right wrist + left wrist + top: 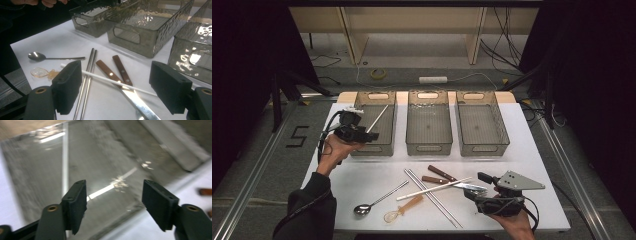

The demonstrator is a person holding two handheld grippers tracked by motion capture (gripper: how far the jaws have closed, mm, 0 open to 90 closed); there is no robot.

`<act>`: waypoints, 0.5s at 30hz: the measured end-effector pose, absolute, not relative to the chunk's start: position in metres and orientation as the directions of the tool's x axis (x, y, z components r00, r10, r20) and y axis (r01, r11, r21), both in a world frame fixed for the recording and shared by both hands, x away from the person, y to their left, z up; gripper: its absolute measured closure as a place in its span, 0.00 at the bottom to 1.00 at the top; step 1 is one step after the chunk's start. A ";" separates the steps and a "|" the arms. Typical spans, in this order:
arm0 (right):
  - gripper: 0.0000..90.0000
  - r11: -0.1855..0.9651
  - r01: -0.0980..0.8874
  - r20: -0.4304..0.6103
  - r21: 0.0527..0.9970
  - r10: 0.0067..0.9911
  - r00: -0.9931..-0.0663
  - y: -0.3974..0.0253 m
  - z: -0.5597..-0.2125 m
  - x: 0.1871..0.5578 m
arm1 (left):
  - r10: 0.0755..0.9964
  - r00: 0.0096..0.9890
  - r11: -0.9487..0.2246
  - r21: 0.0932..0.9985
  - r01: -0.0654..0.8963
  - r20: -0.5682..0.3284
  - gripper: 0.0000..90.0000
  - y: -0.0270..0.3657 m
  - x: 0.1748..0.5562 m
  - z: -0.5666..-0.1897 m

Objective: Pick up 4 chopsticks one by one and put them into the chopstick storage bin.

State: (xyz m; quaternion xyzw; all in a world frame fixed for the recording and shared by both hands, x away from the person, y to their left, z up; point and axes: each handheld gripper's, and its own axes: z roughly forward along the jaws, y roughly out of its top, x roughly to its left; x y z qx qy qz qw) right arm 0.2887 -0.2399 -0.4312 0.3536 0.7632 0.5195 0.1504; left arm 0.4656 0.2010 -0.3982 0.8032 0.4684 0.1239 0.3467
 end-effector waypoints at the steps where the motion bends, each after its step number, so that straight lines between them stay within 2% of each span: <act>1: 0.30 0.210 0.384 0.139 0.899 0.695 -0.705 -0.240 -0.431 0.289 | 0.829 0.548 -0.341 0.672 0.658 -0.116 0.37 0.197 0.462 -0.397; 15: 0.30 0.217 0.383 0.136 0.898 0.691 -0.710 -0.239 -0.431 0.289 | 0.683 0.727 -0.530 0.635 0.562 -0.073 0.24 0.141 0.419 -0.396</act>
